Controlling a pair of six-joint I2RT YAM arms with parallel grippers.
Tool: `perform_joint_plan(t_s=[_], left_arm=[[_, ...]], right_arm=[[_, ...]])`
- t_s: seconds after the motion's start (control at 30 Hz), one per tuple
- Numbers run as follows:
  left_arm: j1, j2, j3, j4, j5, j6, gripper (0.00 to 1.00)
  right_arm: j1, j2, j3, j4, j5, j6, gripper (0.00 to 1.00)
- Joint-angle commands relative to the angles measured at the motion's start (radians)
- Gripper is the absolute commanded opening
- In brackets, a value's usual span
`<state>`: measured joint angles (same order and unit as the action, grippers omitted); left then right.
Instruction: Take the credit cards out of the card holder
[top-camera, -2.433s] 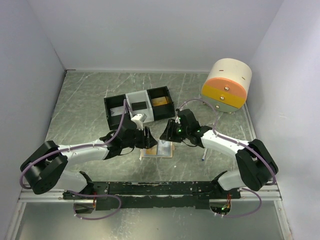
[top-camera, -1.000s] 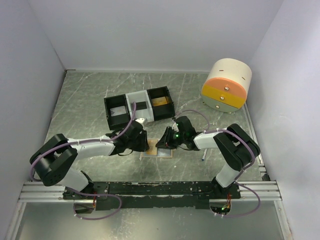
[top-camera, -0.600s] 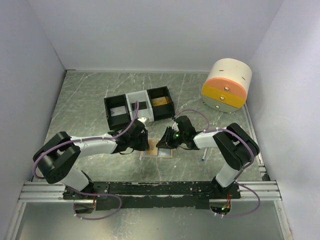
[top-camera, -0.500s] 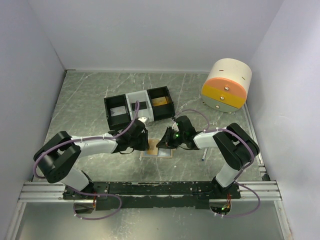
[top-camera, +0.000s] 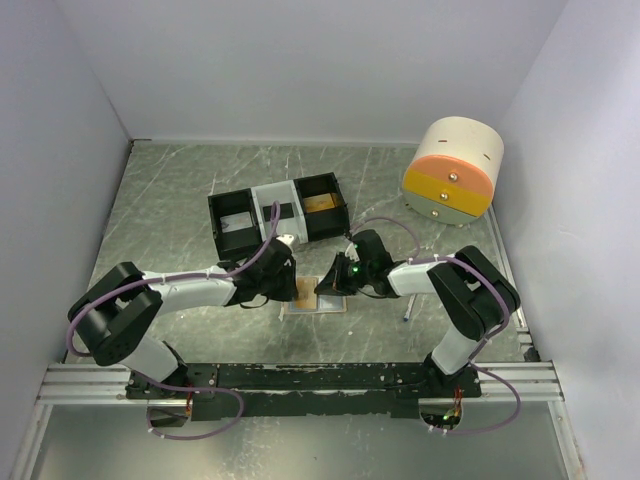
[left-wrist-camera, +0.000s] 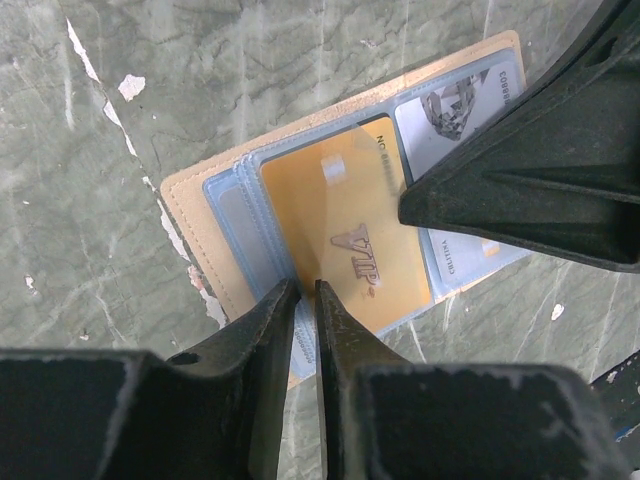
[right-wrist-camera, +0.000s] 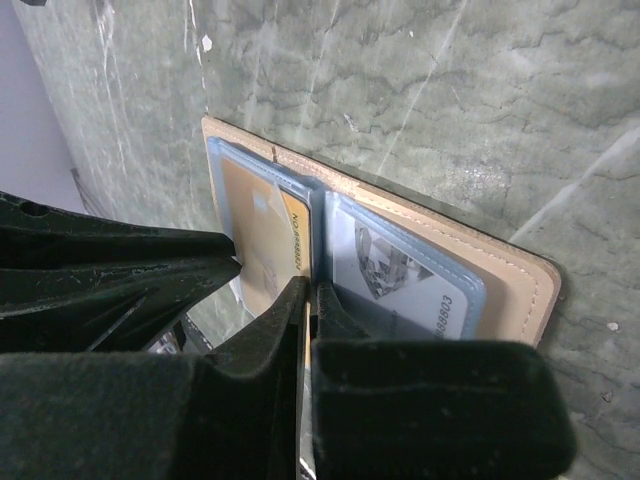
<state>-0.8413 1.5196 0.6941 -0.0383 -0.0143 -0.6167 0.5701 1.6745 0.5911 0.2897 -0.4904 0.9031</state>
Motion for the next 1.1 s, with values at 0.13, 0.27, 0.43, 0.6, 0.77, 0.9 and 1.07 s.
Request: perform_joint_plan(t_s=[0.13, 0.27, 0.43, 0.6, 0.77, 0.9, 1.07], left_arm=[[-0.008, -0.016, -0.004, -0.017, -0.011, 0.003, 0.29], [-0.009, -0.025, -0.001, 0.001, -0.003, 0.008, 0.34], [-0.012, -0.057, -0.013, 0.066, 0.029, 0.012, 0.42], [-0.013, -0.018, -0.023, 0.14, 0.067, 0.037, 0.47], [-0.024, 0.054, 0.009, 0.069, 0.023, 0.019, 0.35], [-0.027, 0.051, -0.007, 0.0, -0.028, 0.013, 0.29], [-0.028, 0.027, -0.031, -0.022, -0.034, 0.016, 0.28]], right_arm=[[-0.012, 0.002, -0.028, 0.025, 0.01, -0.019, 0.0], [-0.013, 0.003, -0.032, 0.037, -0.002, -0.015, 0.0], [-0.013, -0.01, -0.039, 0.042, 0.005, -0.012, 0.0], [-0.016, -0.002, -0.047, 0.049, 0.011, -0.001, 0.0], [-0.018, 0.011, -0.06, 0.077, 0.006, 0.019, 0.12], [-0.019, 0.003, -0.075, 0.104, 0.013, 0.039, 0.21], [-0.019, 0.028, -0.087, 0.169, -0.027, 0.052, 0.21]])
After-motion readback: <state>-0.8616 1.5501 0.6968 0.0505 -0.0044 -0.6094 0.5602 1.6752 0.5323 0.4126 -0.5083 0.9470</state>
